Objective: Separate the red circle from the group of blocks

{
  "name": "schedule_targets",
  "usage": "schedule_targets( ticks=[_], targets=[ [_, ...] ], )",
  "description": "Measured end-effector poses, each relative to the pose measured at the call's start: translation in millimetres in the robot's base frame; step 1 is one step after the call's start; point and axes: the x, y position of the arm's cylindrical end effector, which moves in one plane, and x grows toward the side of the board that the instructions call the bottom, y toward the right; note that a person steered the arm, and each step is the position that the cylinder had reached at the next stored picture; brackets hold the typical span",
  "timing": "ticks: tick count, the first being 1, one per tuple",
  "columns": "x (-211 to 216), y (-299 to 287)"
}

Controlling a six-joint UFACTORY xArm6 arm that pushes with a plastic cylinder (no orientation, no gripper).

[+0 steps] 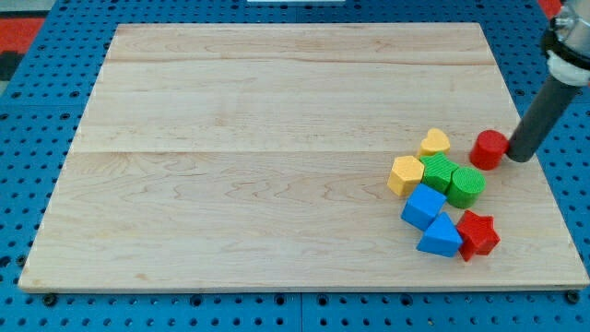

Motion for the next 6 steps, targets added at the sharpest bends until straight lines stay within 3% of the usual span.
schedule_targets(
  ticks=[6],
  targets=[
    [-0.2,-75.1]
  ],
)
